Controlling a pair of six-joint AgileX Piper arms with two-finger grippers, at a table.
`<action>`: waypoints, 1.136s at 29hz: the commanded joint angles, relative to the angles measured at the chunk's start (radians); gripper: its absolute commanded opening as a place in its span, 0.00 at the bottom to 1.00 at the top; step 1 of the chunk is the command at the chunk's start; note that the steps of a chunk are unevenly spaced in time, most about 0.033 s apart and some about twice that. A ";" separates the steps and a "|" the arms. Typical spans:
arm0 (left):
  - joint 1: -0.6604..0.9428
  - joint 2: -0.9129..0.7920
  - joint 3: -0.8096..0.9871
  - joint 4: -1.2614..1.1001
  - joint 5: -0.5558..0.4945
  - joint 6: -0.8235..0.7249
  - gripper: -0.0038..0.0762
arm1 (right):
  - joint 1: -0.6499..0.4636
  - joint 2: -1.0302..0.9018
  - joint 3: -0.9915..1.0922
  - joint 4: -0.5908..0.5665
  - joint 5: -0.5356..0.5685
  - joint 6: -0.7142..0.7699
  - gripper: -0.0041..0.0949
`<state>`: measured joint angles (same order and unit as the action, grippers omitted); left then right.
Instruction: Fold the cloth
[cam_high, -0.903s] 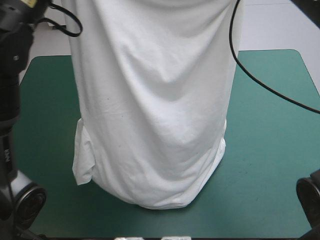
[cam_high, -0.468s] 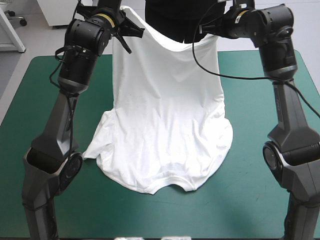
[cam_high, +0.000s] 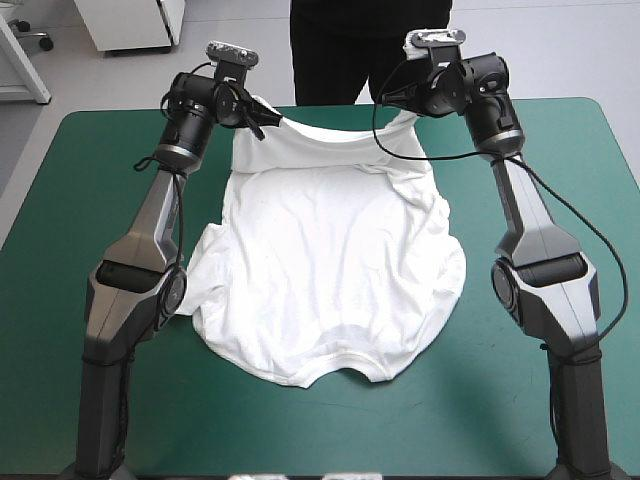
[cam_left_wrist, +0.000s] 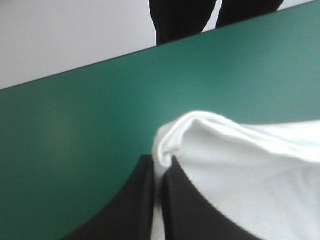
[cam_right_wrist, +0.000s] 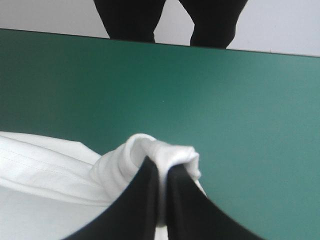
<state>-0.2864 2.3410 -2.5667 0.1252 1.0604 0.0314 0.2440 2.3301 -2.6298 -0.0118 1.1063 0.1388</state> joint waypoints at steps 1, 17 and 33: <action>0.007 -0.019 -0.025 -0.023 -0.082 -0.012 0.04 | -0.027 -0.011 -0.024 0.031 -0.073 0.011 0.02; 0.009 0.091 -0.025 -0.004 -0.006 -0.010 0.35 | -0.047 0.108 -0.031 0.078 -0.041 0.002 0.51; 0.007 -0.245 -0.027 -0.085 0.230 -0.031 0.64 | -0.043 -0.067 -0.097 0.229 0.143 -0.015 0.56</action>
<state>-0.2782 2.2406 -2.5648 0.0683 1.2516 -0.0109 0.2028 2.3809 -2.6926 0.1729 1.2518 0.1406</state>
